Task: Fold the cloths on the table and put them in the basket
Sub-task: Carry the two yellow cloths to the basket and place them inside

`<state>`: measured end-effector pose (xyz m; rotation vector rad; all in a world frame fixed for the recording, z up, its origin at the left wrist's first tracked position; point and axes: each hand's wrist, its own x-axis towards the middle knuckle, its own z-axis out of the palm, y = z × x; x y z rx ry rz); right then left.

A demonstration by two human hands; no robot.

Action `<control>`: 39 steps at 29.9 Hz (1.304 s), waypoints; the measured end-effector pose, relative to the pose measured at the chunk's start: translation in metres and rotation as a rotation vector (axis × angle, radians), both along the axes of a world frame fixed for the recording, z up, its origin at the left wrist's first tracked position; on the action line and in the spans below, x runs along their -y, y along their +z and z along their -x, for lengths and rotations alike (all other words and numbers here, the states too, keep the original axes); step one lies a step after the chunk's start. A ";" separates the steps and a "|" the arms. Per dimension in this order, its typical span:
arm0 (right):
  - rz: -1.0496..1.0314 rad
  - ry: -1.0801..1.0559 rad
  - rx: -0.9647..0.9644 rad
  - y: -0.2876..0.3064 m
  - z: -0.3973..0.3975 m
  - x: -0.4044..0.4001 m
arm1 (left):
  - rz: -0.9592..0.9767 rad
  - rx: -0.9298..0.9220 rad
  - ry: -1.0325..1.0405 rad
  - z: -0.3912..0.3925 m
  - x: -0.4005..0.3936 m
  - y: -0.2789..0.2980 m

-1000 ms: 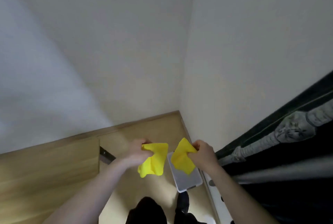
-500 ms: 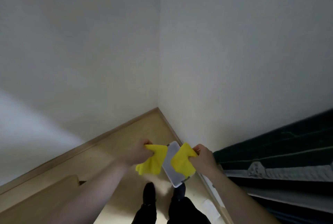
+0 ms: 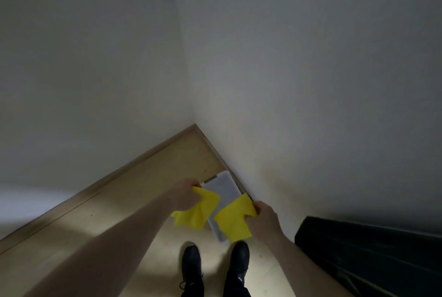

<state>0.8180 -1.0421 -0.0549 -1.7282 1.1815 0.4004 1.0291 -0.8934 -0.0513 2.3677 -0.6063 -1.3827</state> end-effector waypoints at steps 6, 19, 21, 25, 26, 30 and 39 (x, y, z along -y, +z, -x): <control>-0.103 -0.038 -0.071 -0.148 0.011 0.004 | -0.015 -0.006 -0.136 -0.011 0.054 -0.147; -0.198 -0.043 -0.203 -0.379 0.013 0.010 | -0.068 0.031 -0.437 0.006 0.115 -0.403; -0.200 -0.025 -0.222 -0.405 0.010 0.012 | -0.026 0.029 -0.427 0.007 0.119 -0.434; -0.178 0.043 -0.267 -0.450 0.005 0.019 | -0.029 0.022 -0.450 0.011 0.124 -0.488; -0.179 0.049 -0.258 -0.462 0.005 0.018 | -0.017 0.019 -0.452 0.014 0.124 -0.502; -0.213 0.063 -0.323 -0.492 0.003 0.020 | -0.026 0.000 -0.428 0.021 0.129 -0.531; 0.037 0.045 -0.428 -0.520 0.007 0.001 | -0.050 0.345 -0.641 0.031 0.115 -0.550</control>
